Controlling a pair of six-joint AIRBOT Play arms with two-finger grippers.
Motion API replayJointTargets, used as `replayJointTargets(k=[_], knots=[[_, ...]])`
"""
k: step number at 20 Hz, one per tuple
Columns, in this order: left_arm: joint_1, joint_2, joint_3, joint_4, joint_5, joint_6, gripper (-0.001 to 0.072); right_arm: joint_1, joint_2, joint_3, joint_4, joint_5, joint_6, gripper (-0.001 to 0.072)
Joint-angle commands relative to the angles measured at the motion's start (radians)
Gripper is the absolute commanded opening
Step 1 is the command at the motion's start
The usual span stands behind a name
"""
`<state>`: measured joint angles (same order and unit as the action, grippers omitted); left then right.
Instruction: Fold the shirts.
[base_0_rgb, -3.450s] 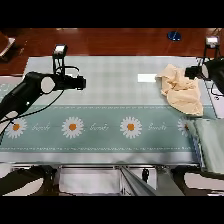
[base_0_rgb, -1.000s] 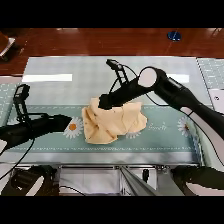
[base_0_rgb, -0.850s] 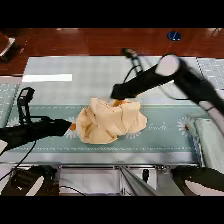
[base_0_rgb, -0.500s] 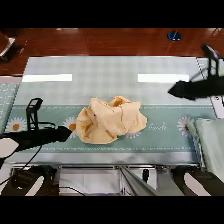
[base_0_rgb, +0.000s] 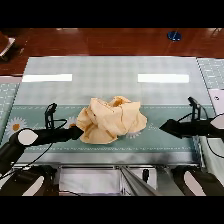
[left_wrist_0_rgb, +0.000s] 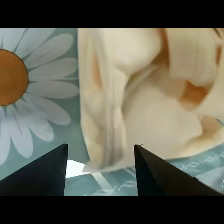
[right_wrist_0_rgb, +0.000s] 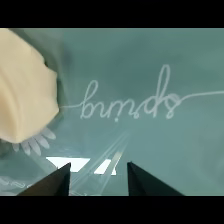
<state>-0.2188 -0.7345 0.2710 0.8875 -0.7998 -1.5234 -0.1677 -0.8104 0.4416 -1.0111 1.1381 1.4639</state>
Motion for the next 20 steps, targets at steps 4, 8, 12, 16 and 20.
replayJointTargets(k=[4, 8, 12, 16, 20], knots=[[0.000, -0.111, 0.000, -0.082, 0.076, 0.077, 0.0092, 0.154, -0.150, -0.061, 0.179, -0.179, -0.013, 0.0405], [0.000, -0.111, 0.033, -0.153, 0.075, 0.163, 0.0021, 0.167, -0.263, -0.060, 0.346, -0.256, -0.097, 0.0405], [0.000, -0.111, 0.047, -0.156, 0.079, 0.162, 0.0021, 0.181, -0.383, -0.007, 0.460, -0.253, -0.163, 0.0404], [0.000, -0.111, 0.047, -0.156, 0.079, 0.162, 0.0021, 0.298, -0.520, 0.142, 0.470, -0.263, -0.145, 0.0376], [0.052, -0.100, 0.113, -0.155, 0.071, 0.174, 0.0021, 0.316, -0.556, 0.316, 0.400, -0.107, -0.184, 0.0025]])
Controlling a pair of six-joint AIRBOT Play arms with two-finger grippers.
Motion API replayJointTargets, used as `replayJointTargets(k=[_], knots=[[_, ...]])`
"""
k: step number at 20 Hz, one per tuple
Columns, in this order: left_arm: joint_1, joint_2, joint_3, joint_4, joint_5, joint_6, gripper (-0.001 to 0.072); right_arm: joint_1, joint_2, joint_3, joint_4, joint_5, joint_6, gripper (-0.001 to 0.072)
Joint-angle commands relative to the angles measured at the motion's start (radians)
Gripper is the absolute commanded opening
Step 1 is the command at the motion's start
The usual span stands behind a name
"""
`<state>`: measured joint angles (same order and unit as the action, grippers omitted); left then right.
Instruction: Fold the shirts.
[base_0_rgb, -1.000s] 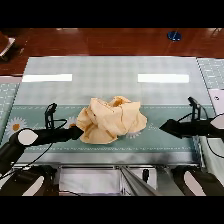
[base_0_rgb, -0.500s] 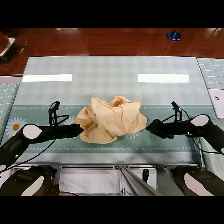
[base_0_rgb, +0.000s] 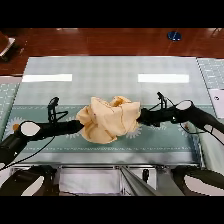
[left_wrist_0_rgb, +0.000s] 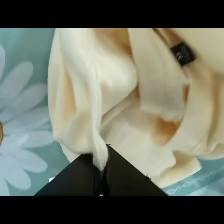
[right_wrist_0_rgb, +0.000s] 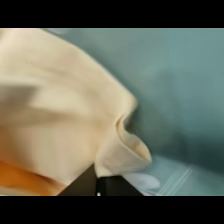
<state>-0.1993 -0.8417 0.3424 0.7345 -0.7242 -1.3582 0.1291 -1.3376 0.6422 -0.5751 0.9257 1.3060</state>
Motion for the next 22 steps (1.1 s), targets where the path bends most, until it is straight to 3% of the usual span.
replayJointTargets(k=[1, 5, 11, 14, 18, 22], knots=[[0.065, 0.022, 0.091, -0.002, -0.014, 0.008, 0.0021, 0.003, -0.002, 0.178, -0.098, 0.150, 0.000, 0.0025], [0.186, 0.099, 0.377, -0.032, -0.019, 0.008, 0.0021, -0.089, 0.182, 0.522, -0.327, 0.247, 0.119, 0.0025], [0.298, 0.197, 0.828, -0.053, -0.013, 0.016, 0.0021, -0.174, 0.421, 1.039, -0.481, 0.315, 0.150, 0.0025], [0.350, 0.266, 0.957, -0.006, -0.039, 0.016, 0.0021, -0.174, 0.561, 1.140, -0.579, 0.316, 0.169, 0.0025], [0.385, 0.417, 1.033, 0.186, -0.065, 0.010, 0.0021, -0.174, 0.749, 1.155, -0.746, 0.298, 0.230, 0.0025], [0.393, 0.561, 1.032, 0.372, -0.137, -0.031, 0.0021, -0.174, 0.851, 1.155, -0.983, 0.415, 0.311, 0.0025]])
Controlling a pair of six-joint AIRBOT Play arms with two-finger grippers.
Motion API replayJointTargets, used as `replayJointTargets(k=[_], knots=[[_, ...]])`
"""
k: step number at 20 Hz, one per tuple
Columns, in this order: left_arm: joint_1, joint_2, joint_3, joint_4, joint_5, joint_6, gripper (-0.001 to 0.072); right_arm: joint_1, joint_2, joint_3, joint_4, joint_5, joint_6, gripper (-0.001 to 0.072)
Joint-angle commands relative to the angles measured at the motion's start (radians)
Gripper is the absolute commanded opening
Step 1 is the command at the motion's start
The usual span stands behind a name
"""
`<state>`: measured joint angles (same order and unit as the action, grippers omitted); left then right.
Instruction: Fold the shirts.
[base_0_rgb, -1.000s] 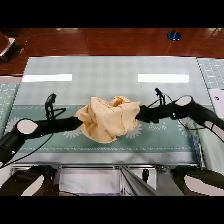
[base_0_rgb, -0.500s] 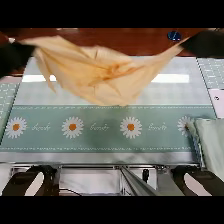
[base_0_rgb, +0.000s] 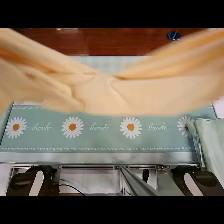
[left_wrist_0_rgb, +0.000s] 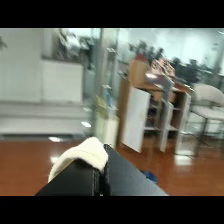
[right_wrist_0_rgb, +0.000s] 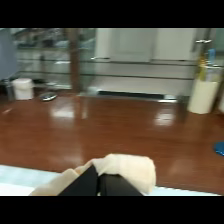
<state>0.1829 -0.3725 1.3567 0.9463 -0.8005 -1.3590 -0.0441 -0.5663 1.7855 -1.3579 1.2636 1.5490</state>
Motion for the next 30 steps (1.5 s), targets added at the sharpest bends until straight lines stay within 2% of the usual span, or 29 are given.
replayJointTargets(k=[1, 3, 5, 7, 9, 13, 16, 19, 24, 25, 26, 27, 30], knots=[[0.011, 0.106, 0.016, 0.215, -0.118, -0.056, 0.0021, -0.001, 0.084, 0.011, -0.267, 0.134, 0.091, 0.0025], [0.012, 0.109, -0.004, 0.287, -0.251, -0.098, 0.0021, -0.001, 0.078, -0.014, -0.357, 0.208, 0.100, 0.0025], [0.012, 0.108, -0.085, 0.292, -0.342, -0.120, 0.0021, -0.001, 0.077, -0.116, -0.435, 0.215, 0.112, 0.0024], [0.012, 0.108, -0.206, 0.277, -0.373, -0.180, 0.0021, -0.001, 0.076, -0.255, -0.438, 0.206, 0.146, 0.0023], [0.012, 0.101, -0.357, 0.198, -0.369, -0.191, 0.0021, -0.001, 0.054, -0.404, -0.380, 0.164, 0.167, 0.0023], [0.011, 0.048, -0.673, 0.044, -0.277, -0.172, 0.0021, -0.001, -0.163, -0.526, -0.217, 0.032, 0.156, 0.0023], [0.008, -0.052, -0.856, -0.013, -0.113, -0.165, 0.0021, -0.001, -0.390, -0.526, -0.010, -0.092, 0.097, 0.0023], [0.008, -0.218, -0.906, -0.031, -0.045, -0.103, 0.0021, -0.001, -0.609, -0.520, 0.127, -0.196, 0.067, 0.0024], [0.008, -0.463, -0.905, -0.031, -0.045, -0.063, 0.0022, -0.012, -0.829, -0.497, 0.196, -0.195, 0.076, 0.0024], [0.010, -0.492, -0.901, -0.031, -0.046, -0.063, 0.0045, -0.019, -0.844, -0.497, 0.201, -0.185, 0.091, 0.0054], [0.010, -0.512, -0.888, -0.020, -0.050, -0.049, 0.0244, -0.032, -0.848, -0.496, 0.200, -0.175, 0.097, 0.0224], [0.013, -0.523, -0.861, 0.004, -0.063, -0.010, 0.0512, -0.056, -0.844, -0.495, 0.200, -0.154, 0.088, 0.0423], [0.126, -0.526, -0.700, 0.168, -0.183, 0.013, 0.0507, -0.180, -0.803, -0.450, 0.087, 0.016, 0.013, 0.0405]])
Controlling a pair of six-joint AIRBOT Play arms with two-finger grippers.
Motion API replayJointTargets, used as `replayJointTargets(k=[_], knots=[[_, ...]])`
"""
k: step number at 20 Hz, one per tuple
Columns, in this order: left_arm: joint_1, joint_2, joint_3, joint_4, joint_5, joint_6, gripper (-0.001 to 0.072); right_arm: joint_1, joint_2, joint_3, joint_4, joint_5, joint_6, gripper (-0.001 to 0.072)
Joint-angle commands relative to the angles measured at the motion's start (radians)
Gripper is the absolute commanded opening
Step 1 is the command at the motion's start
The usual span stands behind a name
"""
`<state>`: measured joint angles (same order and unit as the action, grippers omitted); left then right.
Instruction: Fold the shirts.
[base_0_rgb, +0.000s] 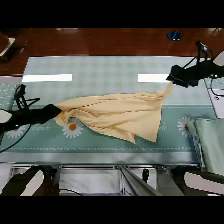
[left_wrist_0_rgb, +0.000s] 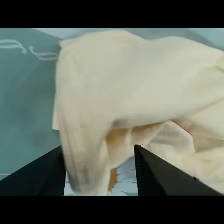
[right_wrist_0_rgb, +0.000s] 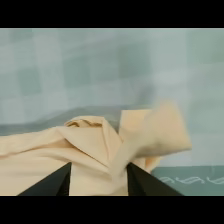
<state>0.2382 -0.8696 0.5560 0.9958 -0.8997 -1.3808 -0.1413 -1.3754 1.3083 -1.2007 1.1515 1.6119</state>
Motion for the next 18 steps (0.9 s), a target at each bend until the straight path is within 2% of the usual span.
replayJointTargets(k=[1, 3, 4, 5, 6, 8, 10, 13, 18], knots=[[0.141, -0.027, 0.152, 0.131, -0.116, 0.035, 0.0507, -0.132, 0.042, 0.024, -0.158, 0.178, -0.072, 0.0405], [0.267, -0.026, 0.181, 0.083, -0.169, 0.034, 0.0506, -0.226, 0.140, -0.057, -0.301, 0.177, -0.047, 0.0405], [0.307, -0.026, 0.151, 0.006, -0.211, 0.035, 0.0506, -0.270, 0.197, -0.145, -0.294, 0.125, -0.026, 0.0405], [0.319, -0.026, 0.106, -0.071, -0.256, 0.067, 0.0506, -0.312, 0.260, -0.263, -0.239, 0.068, -0.018, 0.0405], [0.313, -0.026, 0.049, -0.148, -0.298, 0.144, 0.0506, -0.337, 0.312, -0.377, -0.143, 0.032, -0.037, 0.0405], [0.292, -0.027, -0.052, -0.274, -0.325, 0.265, 0.0506, -0.347, 0.374, -0.571, 0.105, 0.020, -0.220, 0.0405], [0.270, -0.029, -0.115, -0.324, -0.312, 0.327, 0.0506, -0.347, 0.380, -0.678, 0.244, 0.031, -0.292, 0.0405], [0.227, -0.053, -0.142, -0.338, -0.268, 0.412, 0.0505, -0.347, 0.380, -0.729, 0.251, 0.026, -0.293, 0.0405], [0.188, -0.089, -0.142, -0.338, -0.124, 0.420, 0.0497, -0.347, 0.380, -0.730, 0.249, 0.048, -0.288, 0.0405]])
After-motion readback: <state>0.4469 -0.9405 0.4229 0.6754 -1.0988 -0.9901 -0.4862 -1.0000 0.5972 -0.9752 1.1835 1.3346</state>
